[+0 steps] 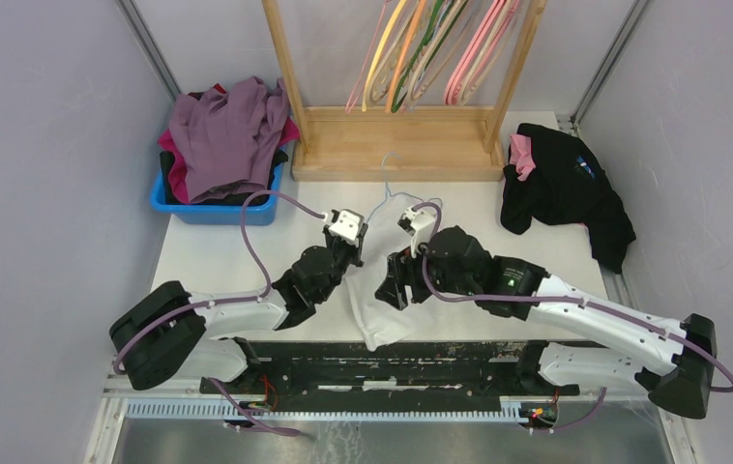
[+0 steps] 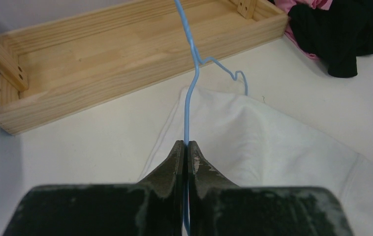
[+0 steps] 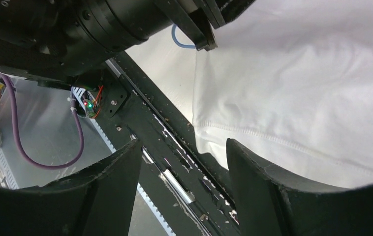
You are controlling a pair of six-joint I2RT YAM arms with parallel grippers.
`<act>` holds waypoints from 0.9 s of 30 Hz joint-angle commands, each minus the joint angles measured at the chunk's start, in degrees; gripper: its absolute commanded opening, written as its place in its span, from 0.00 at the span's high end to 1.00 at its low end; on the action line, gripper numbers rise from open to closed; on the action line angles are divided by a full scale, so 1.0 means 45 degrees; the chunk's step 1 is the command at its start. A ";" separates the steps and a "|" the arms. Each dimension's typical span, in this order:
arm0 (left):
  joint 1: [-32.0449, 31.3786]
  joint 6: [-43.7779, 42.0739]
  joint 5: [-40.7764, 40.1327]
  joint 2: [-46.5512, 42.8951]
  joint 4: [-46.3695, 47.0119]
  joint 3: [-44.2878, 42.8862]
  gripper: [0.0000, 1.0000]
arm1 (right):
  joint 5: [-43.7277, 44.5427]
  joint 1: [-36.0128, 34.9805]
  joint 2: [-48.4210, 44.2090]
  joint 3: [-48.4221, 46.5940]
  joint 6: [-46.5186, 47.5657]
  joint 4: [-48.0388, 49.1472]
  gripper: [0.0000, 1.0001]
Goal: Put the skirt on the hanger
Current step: Hang the skirt on the hanger.
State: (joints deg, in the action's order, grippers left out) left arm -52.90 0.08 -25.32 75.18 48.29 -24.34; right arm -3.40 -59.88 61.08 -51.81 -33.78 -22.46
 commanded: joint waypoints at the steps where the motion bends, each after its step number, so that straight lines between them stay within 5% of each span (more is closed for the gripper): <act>1: -0.0049 -0.1167 -0.0363 -0.0733 0.0406 -0.0859 0.97 | 0.0749 0.0025 -0.1133 0.0020 0.0146 -0.0141 0.31; 16: -0.0048 -0.2386 -0.0849 -0.3644 -0.0589 -0.1546 0.97 | 0.3111 0.0045 -0.4314 -0.0927 0.0816 -0.3116 0.09; 27: -0.0054 -0.3587 -0.1912 -0.5543 -0.1324 -0.1954 0.97 | 0.3304 0.0044 -0.4529 -0.1318 0.0959 -0.3643 0.09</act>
State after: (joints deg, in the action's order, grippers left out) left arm -52.90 -11.64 -30.44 54.41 39.99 -29.50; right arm 9.80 -59.88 41.60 -55.05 -30.44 -38.83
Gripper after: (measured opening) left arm 0.073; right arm 0.913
